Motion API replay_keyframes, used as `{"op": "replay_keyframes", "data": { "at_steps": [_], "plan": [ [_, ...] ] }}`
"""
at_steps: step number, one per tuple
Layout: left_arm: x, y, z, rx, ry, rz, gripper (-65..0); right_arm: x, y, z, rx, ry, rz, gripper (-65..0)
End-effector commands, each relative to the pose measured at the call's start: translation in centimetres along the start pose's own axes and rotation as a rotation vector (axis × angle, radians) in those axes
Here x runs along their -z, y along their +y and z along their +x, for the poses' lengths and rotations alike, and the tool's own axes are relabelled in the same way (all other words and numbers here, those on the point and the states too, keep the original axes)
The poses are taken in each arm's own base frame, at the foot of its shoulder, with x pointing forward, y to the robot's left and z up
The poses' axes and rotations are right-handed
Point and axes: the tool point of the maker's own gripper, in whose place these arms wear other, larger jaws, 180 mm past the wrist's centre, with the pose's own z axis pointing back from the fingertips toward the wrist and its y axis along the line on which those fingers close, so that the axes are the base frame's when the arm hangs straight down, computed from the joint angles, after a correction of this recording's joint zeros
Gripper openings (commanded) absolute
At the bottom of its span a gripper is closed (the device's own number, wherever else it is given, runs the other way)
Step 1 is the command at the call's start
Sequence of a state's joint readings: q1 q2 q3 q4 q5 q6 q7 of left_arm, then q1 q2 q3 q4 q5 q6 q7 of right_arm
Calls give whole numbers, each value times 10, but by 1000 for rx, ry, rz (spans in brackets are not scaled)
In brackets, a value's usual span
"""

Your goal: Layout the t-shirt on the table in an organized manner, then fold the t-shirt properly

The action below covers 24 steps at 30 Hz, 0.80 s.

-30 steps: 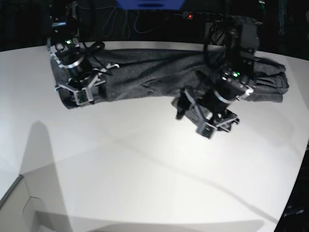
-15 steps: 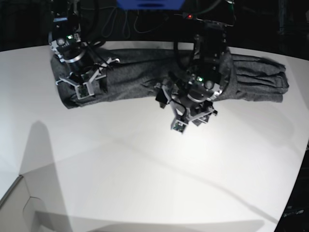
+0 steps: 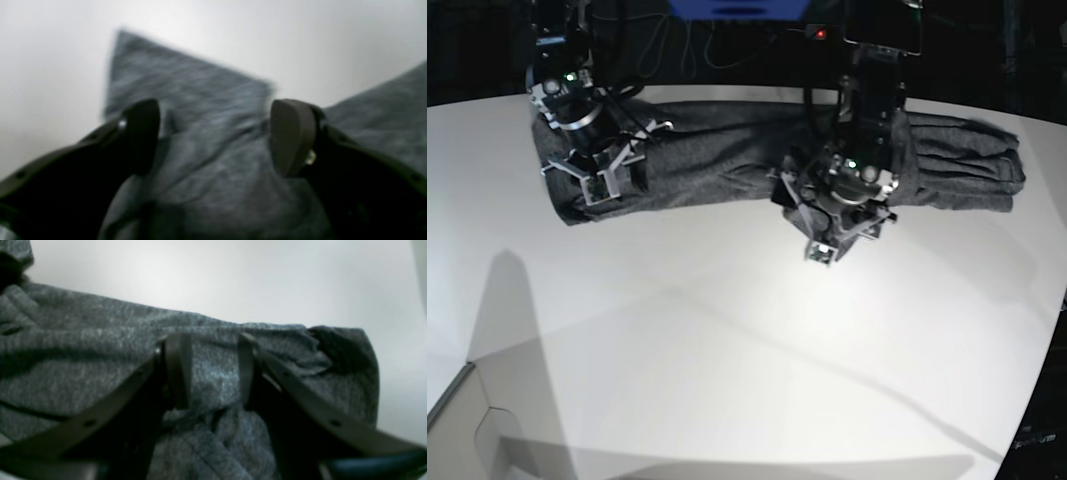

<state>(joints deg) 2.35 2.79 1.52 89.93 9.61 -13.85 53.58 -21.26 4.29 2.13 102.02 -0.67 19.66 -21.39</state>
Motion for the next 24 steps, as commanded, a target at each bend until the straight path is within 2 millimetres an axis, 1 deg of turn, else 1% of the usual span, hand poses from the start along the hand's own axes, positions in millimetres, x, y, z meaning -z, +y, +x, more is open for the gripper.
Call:
{"op": "replay_keyframes", "data": {
  "at_steps": [1, 3, 6, 8, 12, 14, 16, 17, 18, 21, 24],
  "plan": [
    [-3, 1, 14, -11, -40, 4, -154, -2, -1, 13, -3, -51, 4, -412],
    [-3, 7, 12, -25, -37, 15, -154, -2, -1, 13, -3, -51, 4, -412],
    [-3, 7, 13, -28, -38, 13, -155, -2, -1, 13, -3, -51, 4, -412],
    [-3, 8, 18, -30, -49, 15, -156, -2, 0, 14, -3, -51, 5, -412],
    [-3, 7, 20, -30, -53, 13, -158, -1, 0, 14, -3, -51, 7, -412],
    [-4, 8, 26, -28, -63, 15, -195, -2, 0, 14, -3, -51, 5, -412],
    [-4, 10, 30, -28, -70, 19, -266, -2, 0, 13, -3, -49, 5, -412],
    [-2, 9, 27, -29, -62, 15, -301, -2, 0, 13, -3, -49, 5, -412],
    [0, 8, 24, -28, -53, 11, -322, -2, 0, 12, -2, -48, 6, -412],
    [4, 6, 29, -44, -52, -10, -325, -4, 0, 8, -1, -40, 6, -412],
    [10, 2, 22, -60, -34, -35, -326, -4, 0, 8, -1, -40, 6, -412]
  ]
}}
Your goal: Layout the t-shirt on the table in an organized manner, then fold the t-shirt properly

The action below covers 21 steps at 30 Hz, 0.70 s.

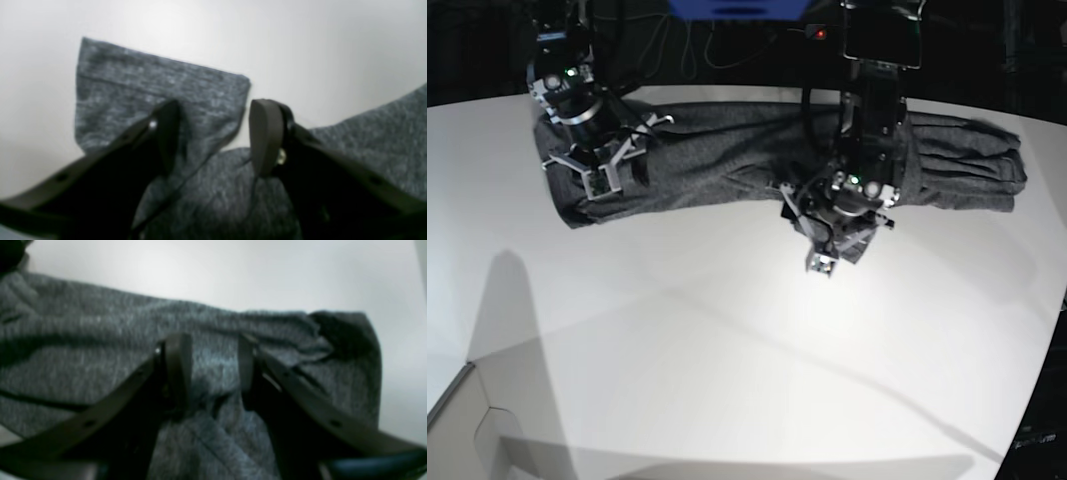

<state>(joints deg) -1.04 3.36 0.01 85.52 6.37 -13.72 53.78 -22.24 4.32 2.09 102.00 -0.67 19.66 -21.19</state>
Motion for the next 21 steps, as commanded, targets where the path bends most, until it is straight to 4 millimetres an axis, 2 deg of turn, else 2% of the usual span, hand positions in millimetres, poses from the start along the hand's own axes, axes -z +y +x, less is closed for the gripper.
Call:
{"op": "replay_keyframes", "data": {
  "at_steps": [1, 5, 9, 16, 18, 21],
  "plan": [
    [-1, 0, 13, -5, -36, -5, -326, -1, -2, 15, -6, -53, 2, -412],
    [4, -1, 5, -5, -9, -9, -328, -1, -3, 15, -8, -53, 2, -412],
    [4, 0, 11, -4, -19, -7, -346, -2, -3, 15, -9, -52, 1, -412],
    [2, 3, 16, -4, -32, -3, -561, -2, -3, 15, -9, -52, 1, -412],
    [0, 4, 18, -7, -36, 2, -641, -2, -3, 15, -9, -52, 1, -412],
    [-15, 31, 28, -73, -90, 57, -642, -2, -3, 15, -9, -52, 1, -412]
  ]
}}
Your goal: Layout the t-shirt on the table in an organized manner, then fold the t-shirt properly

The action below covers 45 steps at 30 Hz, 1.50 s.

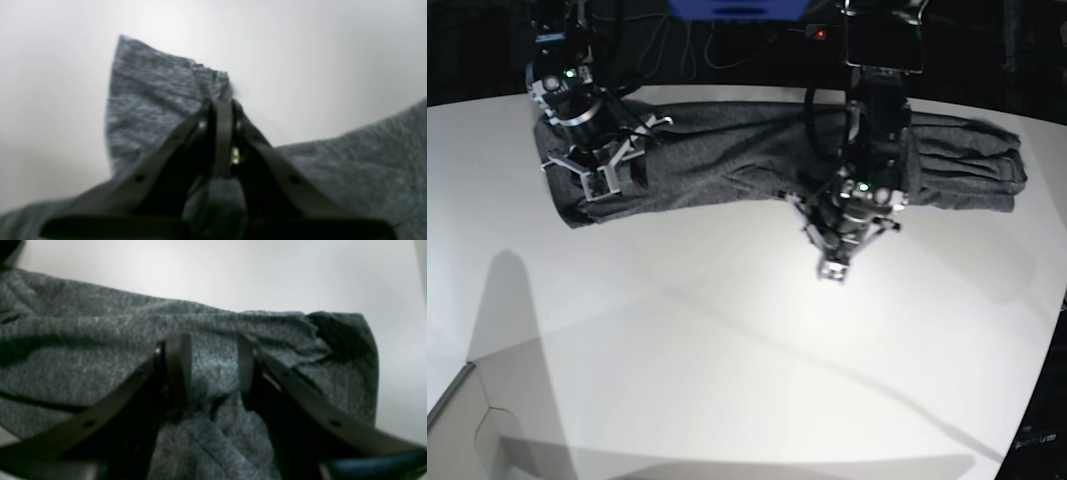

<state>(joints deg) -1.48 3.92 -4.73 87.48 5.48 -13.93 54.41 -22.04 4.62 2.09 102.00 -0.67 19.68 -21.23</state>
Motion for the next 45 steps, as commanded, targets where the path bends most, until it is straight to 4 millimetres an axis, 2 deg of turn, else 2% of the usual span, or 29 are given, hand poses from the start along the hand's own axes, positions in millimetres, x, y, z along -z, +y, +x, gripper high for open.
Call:
{"op": "replay_keyframes", "data": {
  "at_steps": [1, 6, 10, 15, 18, 24, 28, 32, 36, 45],
  "plan": [
    [-12, 17, 26, -20, -83, 42, -648, -2, -1, 14, -3, -51, 2, -412],
    [-54, 70, 44, -125, -208, 171, -650, -2, -1, 14, -3, -51, 2, -412],
    [-89, 103, 52, -213, -317, 199, -650, -1, 0, 14, -4, -53, 7, -412],
    [-113, 151, 18, -320, -277, 264, -650, -1, 1, 15, -4, -55, 10, -412],
    [-130, 182, 0, -328, -269, 321, -650, -1, 7, 16, -13, -57, 36, -413],
    [-159, 225, -30, -347, -268, 400, -650, -1, 17, 16, -35, -56, 90, -415],
    [-173, 241, -36, -372, -287, 436, -650, -1, 17, 16, -33, -58, 90, -415],
    [-182, 250, -53, -398, -269, 471, -650, 0, 22, 18, -16, -64, 94, -415],
    [-165, 247, -69, -440, -230, 434, -650, -1, 23, 16, -13, -59, 97, -415],
    [-143, 245, -93, -499, -162, 385, -649, -2, 24, 11, -11, -48, 97, -416]
  ]
}}
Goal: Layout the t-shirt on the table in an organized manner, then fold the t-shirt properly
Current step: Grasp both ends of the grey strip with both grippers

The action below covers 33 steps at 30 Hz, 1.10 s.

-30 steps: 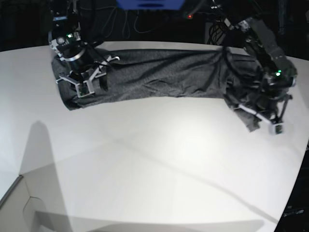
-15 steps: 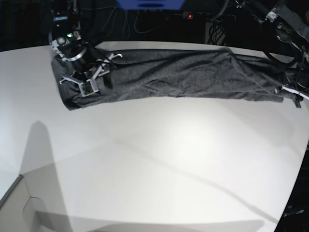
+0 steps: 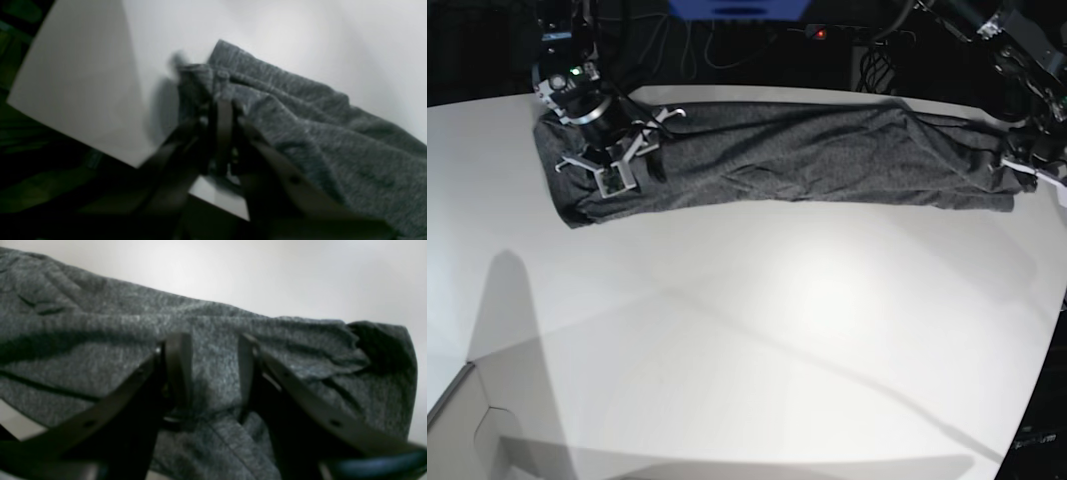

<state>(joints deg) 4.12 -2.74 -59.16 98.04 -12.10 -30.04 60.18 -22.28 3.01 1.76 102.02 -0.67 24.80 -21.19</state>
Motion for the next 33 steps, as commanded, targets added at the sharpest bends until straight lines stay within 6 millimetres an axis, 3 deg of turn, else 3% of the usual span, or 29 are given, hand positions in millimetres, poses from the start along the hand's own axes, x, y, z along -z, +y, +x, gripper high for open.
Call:
{"op": "replay_keyframes", "data": {
  "at_steps": [1, 7, 14, 16, 21, 25, 29, 33],
  "plan": [
    [-2, 3, 13, 8, -38, 2, -649, -3, 0, 9, -1, -39, 4, -416],
    [-1, 3, 11, 11, -33, 2, -626, -4, 1, 7, 0, -35, 7, -416],
    [-5, 5, 11, 22, -36, 9, -370, -4, 1, 7, 0, -34, 7, -416],
    [-6, 5, 12, 23, -40, 12, -325, -4, 2, 6, 1, -32, 7, -416],
    [-15, 7, 22, 40, -71, 30, -322, -4, 2, 6, 1, -31, 7, -416],
    [-20, 31, 30, 32, -86, 78, -318, -4, 2, 6, 1, -31, 7, -416],
    [-9, 44, 24, 18, -45, 76, -318, -4, 2, 6, 1, -31, 7, -416],
    [0, 38, 20, 47, -33, -30, -318, -4, 2, 6, 1, -31, 7, -416]
  ]
}}
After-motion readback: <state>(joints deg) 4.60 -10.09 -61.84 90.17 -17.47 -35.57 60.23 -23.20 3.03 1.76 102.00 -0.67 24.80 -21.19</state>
